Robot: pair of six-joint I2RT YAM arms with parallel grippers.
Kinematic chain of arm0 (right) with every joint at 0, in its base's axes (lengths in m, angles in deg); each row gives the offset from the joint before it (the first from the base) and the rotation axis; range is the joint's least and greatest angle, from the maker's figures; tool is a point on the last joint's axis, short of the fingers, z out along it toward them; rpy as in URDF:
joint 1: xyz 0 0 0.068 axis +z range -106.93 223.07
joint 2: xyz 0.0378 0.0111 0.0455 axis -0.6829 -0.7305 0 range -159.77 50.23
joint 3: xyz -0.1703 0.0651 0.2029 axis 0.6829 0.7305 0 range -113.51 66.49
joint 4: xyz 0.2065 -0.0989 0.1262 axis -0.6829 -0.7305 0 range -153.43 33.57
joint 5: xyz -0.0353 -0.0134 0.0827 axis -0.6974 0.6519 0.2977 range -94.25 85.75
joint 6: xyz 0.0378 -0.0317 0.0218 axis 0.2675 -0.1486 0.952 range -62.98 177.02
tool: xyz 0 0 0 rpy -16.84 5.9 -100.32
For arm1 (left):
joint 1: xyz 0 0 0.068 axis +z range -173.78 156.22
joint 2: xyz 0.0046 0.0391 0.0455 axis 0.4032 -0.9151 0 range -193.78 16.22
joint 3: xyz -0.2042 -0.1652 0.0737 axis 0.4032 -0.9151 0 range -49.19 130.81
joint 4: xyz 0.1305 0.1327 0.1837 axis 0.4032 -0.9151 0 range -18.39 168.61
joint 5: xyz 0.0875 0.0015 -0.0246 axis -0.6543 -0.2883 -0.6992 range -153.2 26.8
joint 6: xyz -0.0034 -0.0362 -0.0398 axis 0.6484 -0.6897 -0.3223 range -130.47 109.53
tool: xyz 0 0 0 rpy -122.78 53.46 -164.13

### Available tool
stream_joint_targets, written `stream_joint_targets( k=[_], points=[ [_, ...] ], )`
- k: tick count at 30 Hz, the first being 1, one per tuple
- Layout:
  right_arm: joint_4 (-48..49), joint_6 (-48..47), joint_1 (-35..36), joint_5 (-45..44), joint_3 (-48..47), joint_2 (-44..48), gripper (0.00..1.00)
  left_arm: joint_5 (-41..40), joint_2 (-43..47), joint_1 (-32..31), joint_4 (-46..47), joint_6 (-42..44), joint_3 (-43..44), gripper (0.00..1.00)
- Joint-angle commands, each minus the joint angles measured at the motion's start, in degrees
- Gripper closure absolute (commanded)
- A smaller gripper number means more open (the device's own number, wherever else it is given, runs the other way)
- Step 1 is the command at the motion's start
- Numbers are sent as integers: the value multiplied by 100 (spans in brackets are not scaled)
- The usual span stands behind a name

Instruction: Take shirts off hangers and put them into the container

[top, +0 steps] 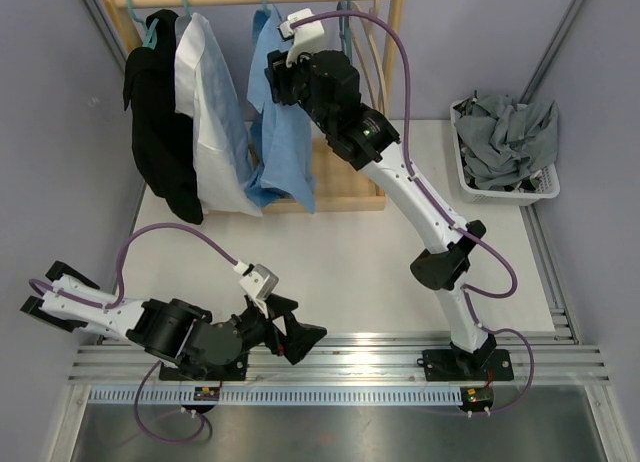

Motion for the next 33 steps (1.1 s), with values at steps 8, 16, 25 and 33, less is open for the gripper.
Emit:
stream_joint_targets(
  k=[8,16,25,33],
  points=[
    [-158,-151,125,-443,-172,74,78,-198,95,-34,330,-186,-68,1],
    [-1,-229,125,-427,56,179,100,-234,245,-52,339,-256,-164,1],
    [1123,-458,116,-49,424,565,100,-260,201,-78,366,-256,-164,1],
    [2935,-441,107,716,613,778,100,-339,209,-157,330,-318,-164,1]
  ],
)
